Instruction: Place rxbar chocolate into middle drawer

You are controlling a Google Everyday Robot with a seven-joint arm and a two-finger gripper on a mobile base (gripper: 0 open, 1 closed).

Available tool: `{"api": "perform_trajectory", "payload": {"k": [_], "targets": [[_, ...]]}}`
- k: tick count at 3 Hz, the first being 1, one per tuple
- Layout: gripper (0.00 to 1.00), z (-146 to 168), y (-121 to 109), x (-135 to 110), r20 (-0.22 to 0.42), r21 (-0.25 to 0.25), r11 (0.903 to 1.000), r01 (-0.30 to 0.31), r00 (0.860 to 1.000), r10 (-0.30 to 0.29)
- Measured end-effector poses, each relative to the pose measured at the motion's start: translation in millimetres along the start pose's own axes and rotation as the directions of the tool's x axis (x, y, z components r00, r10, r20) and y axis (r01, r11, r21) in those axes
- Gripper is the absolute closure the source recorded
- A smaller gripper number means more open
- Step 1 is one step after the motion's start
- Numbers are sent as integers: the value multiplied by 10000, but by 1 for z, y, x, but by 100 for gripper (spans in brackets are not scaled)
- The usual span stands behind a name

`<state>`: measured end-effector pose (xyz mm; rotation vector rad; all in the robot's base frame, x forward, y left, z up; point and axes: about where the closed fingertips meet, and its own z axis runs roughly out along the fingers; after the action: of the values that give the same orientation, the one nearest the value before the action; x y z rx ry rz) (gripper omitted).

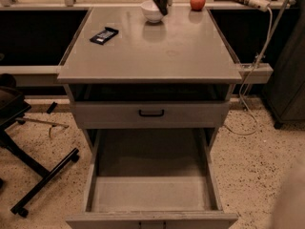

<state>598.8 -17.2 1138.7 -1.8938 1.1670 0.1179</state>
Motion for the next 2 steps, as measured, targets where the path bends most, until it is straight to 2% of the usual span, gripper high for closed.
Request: {"api": "perform_trajectory", "payload": {"k": [1, 2], "targets": [[100, -70, 31, -48, 121, 1266, 9914, 332, 9993, -350], [100, -92, 58, -76, -86, 1373, 9893, 485, 9988, -478]]}}
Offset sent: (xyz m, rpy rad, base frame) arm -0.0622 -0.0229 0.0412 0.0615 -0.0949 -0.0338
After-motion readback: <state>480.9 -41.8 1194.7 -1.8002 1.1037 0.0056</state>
